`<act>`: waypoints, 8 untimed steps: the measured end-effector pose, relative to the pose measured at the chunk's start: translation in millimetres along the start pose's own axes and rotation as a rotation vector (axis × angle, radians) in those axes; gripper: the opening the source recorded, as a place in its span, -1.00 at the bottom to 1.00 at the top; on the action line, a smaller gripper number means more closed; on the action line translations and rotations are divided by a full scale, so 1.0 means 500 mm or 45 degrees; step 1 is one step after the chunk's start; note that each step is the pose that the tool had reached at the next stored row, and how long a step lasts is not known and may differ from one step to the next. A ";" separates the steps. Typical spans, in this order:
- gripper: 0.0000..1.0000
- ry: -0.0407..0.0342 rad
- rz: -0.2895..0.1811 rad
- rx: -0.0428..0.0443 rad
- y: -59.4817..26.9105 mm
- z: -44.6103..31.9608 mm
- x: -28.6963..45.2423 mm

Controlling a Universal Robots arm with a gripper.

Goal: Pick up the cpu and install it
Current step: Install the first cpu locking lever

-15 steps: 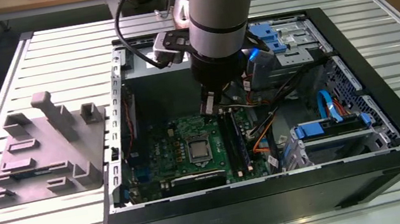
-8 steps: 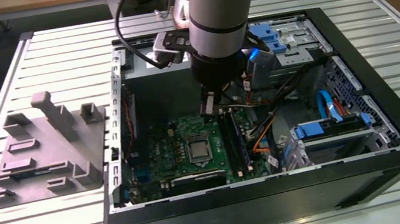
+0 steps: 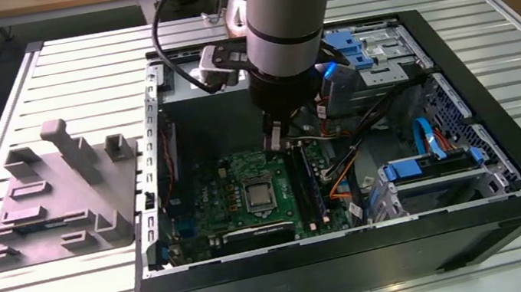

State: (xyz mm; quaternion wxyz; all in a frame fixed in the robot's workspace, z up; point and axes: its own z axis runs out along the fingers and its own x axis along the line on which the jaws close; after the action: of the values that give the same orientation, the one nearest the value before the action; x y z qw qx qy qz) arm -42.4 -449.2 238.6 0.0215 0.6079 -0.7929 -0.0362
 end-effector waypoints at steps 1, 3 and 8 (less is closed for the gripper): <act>-0.79 0.0005 -0.001 0.000 -0.001 0.000 0.002; -0.79 0.0014 -0.005 0.000 -0.002 0.000 0.006; -0.79 0.0048 -0.031 0.000 -0.003 0.001 0.012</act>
State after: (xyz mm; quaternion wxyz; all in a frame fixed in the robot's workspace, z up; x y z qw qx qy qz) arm -42.5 -455.5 238.0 0.0224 0.6176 -0.7854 -0.0352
